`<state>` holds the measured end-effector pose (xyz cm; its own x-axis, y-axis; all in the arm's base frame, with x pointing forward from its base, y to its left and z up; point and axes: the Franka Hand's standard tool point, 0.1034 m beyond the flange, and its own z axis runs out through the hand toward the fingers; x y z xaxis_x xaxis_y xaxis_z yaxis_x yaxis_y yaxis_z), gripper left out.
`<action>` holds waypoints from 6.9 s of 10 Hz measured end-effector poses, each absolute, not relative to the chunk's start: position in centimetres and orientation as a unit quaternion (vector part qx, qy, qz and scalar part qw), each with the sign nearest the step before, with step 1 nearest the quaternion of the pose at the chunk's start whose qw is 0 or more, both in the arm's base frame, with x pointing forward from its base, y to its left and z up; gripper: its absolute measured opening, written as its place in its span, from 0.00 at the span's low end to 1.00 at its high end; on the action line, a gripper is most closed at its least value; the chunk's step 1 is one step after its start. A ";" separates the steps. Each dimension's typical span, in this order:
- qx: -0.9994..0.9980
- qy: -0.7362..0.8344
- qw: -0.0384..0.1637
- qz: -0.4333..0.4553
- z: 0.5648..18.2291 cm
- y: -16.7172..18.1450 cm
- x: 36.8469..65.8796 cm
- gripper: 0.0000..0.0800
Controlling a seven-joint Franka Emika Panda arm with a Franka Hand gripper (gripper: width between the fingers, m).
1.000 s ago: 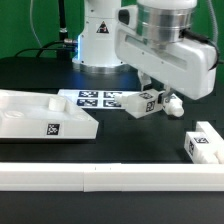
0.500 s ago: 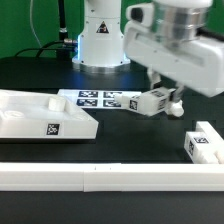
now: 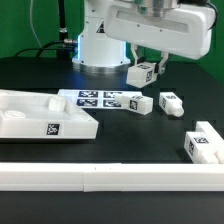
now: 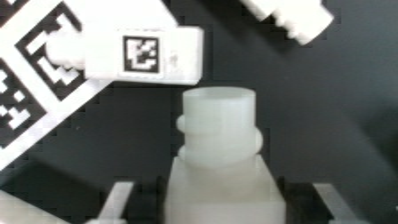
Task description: Assemble one leg
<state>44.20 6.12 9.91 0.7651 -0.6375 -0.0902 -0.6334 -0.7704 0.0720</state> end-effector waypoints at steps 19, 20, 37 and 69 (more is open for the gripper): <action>0.997 -0.057 -0.035 0.026 8.3 -2.2 37.6 0.36; 0.998 -0.055 -0.034 0.024 8.2 -2.2 37.6 0.36; 0.999 -0.015 -0.021 0.025 6.8 -1.6 38.0 0.36; 0.999 0.033 0.002 -0.015 1.3 -2.0 37.8 0.77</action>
Offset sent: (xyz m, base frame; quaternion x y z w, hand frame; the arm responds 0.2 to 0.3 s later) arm 0.0000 0.0000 0.0000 0.0000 0.0000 0.0000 1.0000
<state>37.77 -2.04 1.33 0.9973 0.0662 -0.0309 0.0664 -0.9978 0.0038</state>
